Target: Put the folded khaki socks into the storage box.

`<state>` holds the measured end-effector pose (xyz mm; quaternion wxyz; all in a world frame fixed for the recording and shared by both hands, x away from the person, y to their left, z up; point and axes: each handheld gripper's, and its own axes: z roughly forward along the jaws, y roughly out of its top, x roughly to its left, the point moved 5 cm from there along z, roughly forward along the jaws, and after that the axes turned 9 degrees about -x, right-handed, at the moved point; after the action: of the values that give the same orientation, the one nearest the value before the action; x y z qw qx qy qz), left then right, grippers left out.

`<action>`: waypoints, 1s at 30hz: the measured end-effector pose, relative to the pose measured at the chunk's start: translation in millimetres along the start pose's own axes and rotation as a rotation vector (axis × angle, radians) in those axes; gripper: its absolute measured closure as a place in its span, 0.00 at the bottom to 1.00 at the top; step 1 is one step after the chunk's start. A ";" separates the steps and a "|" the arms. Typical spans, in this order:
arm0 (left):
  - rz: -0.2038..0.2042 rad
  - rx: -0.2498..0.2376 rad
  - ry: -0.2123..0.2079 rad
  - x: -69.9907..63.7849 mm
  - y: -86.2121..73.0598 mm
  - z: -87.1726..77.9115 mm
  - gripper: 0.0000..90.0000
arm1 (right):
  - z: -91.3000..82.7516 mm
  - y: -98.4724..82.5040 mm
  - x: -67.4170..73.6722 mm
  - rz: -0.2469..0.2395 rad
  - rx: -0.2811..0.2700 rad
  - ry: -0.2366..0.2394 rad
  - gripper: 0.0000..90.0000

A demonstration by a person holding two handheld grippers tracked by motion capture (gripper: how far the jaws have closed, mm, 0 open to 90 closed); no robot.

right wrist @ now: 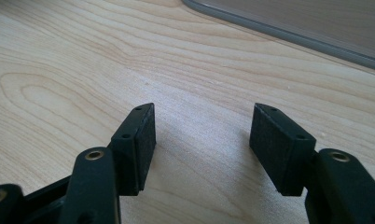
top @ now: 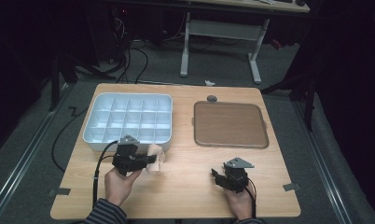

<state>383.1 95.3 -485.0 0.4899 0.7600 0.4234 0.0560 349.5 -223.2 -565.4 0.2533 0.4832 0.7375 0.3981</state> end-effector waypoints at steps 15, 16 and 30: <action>-0.020 -0.025 0.037 12.8 2.8 -20.0 0.85 | 0.0 0.0 -0.2 0.005 0.000 0.002 0.45; -0.022 -0.026 0.040 13.7 2.6 -21.0 0.85 | -0.1 0.0 -0.2 0.005 0.000 0.002 0.45; -0.038 -0.032 0.067 26.7 -1.4 -32.5 0.85 | -0.1 0.0 -0.2 0.005 0.000 0.001 0.45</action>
<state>383.1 136.8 -478.2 0.4884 0.7416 0.4531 0.0787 349.5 -223.4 -565.3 0.2517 0.4849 0.7364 0.3990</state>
